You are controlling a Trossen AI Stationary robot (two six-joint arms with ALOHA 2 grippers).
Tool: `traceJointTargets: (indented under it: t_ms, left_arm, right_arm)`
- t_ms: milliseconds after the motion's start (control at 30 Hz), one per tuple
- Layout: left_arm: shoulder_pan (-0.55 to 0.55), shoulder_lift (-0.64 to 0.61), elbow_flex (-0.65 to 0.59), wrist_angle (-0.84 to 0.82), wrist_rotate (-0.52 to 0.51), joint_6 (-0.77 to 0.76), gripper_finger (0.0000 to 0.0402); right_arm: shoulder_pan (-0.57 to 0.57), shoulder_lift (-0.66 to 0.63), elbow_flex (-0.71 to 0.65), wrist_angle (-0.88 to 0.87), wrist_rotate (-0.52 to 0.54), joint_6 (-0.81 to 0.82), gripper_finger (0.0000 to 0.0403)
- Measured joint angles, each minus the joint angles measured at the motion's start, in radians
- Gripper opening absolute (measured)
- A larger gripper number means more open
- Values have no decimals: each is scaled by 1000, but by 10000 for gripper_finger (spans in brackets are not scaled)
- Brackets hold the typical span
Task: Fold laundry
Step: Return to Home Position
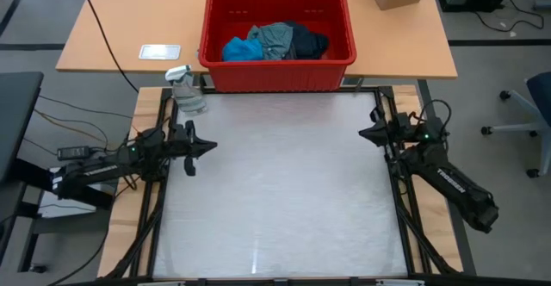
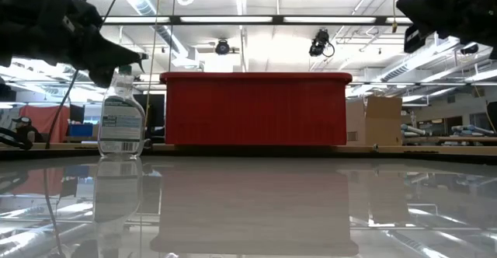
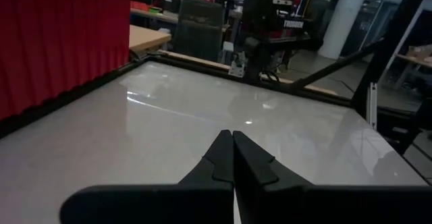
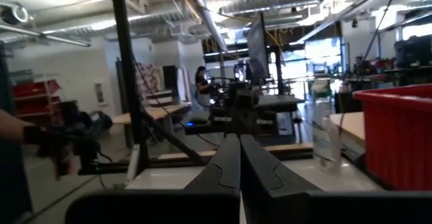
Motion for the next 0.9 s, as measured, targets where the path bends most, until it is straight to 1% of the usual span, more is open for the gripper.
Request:
traceJointTargets:
  t_ms: [100,200,333,433,500,633,700,833,900]
  left_arm:
    - [0,-19,-12,10,2,0,0]
    - [0,-40,-12,-35,21,15,0]
    - [0,-61,-12,-100,27,4,0]
    - [0,-67,-12,-158,26,-7,0]
    - [0,-67,-13,-159,26,-8,0]
    - [0,-67,-13,-112,26,-23,0]
    - [0,-66,-13,-103,26,-27,0]
    - [0,-66,-14,-84,20,-28,0]
    - [0,-66,-39,-4,17,-68,0]
  right_arm:
    - [-1,0,-23,15,-30,16,3]
    - [-1,0,-54,14,-72,0,3]
    - [-1,0,-97,8,-42,-40,3]
    - [-1,0,-96,1,-31,-70,2]
    - [2,-1,-96,11,-30,-70,2]
    - [43,0,-97,7,23,-62,2]
    - [80,0,-97,7,72,-73,2]
    - [185,0,-97,7,170,-108,2]
    - [251,0,-97,8,203,-120,2]
